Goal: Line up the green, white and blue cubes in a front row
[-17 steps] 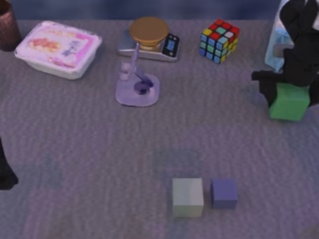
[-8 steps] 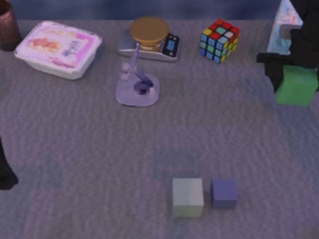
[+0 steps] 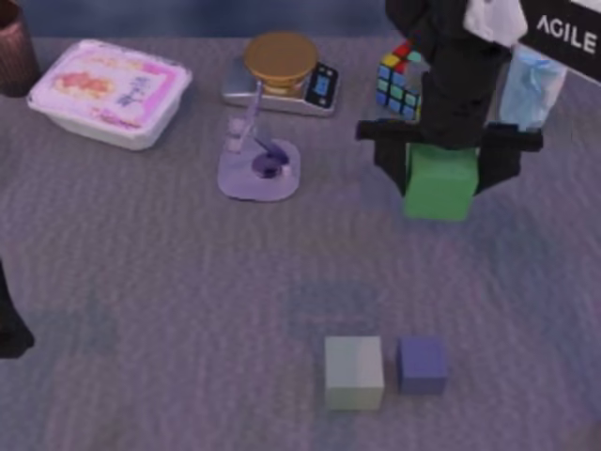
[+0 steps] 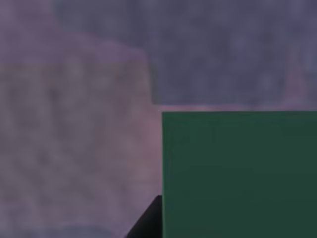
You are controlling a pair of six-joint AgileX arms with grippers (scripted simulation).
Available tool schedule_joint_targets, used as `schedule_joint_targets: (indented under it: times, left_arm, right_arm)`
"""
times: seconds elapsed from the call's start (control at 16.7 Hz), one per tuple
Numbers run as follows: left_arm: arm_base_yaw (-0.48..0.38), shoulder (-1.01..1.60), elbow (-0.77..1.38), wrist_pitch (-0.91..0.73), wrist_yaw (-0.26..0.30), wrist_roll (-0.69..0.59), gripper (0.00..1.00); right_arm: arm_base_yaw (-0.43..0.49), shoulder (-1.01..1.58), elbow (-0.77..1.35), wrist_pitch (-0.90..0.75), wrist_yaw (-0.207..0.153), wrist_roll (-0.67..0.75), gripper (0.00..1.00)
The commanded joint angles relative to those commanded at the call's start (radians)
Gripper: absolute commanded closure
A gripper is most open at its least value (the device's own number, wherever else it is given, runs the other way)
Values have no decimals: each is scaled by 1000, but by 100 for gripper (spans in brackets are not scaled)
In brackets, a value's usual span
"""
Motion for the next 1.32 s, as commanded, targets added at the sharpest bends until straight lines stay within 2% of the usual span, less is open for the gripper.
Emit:
schedule_joint_targets:
  times: [0.36,0.54,0.66,1.02,1.32]
  left_arm:
    - [0,0,0,0,0,0,0]
    - [0,0,0,0,0,0,0]
    - [0,0,0,0,0,0,0]
    - [0,0,0,0,0,0,0]
    - [0,0,0,0,0,0,0]
  right_arm:
    - [438,40,97,-70,2,345,100]
    - [566,39,126,-84,6,465,100]
    - [598,36,134,-87,8,497,100]
    - [596,37,114,-68,6,498,100]
    - [598,57,-38,114,7,496,100]
